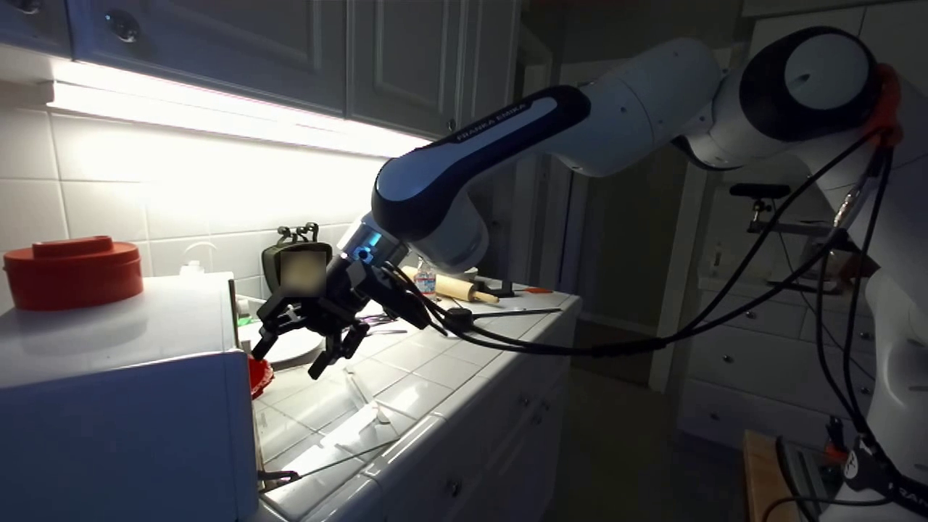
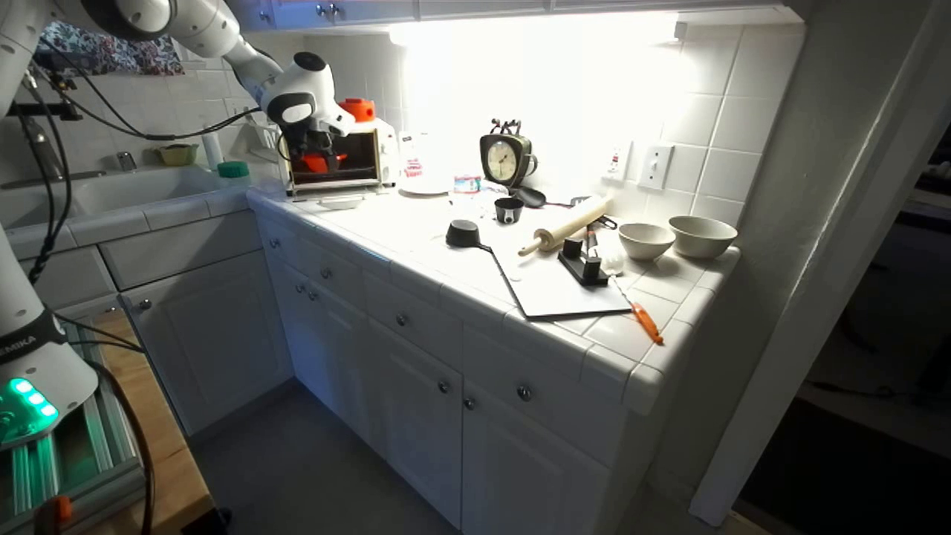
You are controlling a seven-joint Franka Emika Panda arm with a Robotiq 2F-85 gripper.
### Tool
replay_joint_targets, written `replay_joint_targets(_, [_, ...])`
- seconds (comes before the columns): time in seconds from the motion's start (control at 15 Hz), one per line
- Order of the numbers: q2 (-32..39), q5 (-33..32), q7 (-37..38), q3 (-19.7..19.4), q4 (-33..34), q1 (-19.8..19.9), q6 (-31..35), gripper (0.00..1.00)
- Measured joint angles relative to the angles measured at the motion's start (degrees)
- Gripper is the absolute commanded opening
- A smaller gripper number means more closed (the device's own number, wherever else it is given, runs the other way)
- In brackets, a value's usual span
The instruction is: Remove the bowl from the oven then close it
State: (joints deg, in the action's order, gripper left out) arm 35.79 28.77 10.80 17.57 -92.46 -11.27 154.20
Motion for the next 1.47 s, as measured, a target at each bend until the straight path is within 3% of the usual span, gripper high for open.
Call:
replay_joint_targets(0.13, [0.7, 0.0, 0.0, 0.0, 1.1, -0.1, 0.0, 0.63])
replay_joint_targets(0.27, [1.3, 0.0, 0.0, 0.1, 2.1, -0.1, 0.0, 0.47])
replay_joint_targets(0.33, [1.6, 0.0, 0.0, 0.1, 2.4, -0.1, 0.0, 0.48])
replay_joint_targets(0.4, [1.8, 0.0, 0.0, 0.2, 2.8, -0.1, 0.0, 0.83])
replay_joint_targets(0.53, [2.2, 0.0, 0.0, 0.2, 3.4, -0.1, 0.0, 0.81])
replay_joint_targets(0.67, [2.6, 0.0, 0.0, 0.2, 3.8, -0.1, 0.0, 0.92])
replay_joint_targets(0.73, [2.8, 0.0, 0.0, 0.3, 4.1, -0.1, 0.0, 0.71])
replay_joint_targets(0.8, [3.0, 0.0, 0.0, 0.4, 4.3, -0.2, 0.0, 0.58])
replay_joint_targets(1.33, [4.2, 0.0, 0.0, 1.0, 5.3, -0.6, 0.0, 0.02])
replay_joint_targets(1.47, [4.5, 0.0, 0.0, 1.1, 5.7, -0.7, 0.0, 0.0])
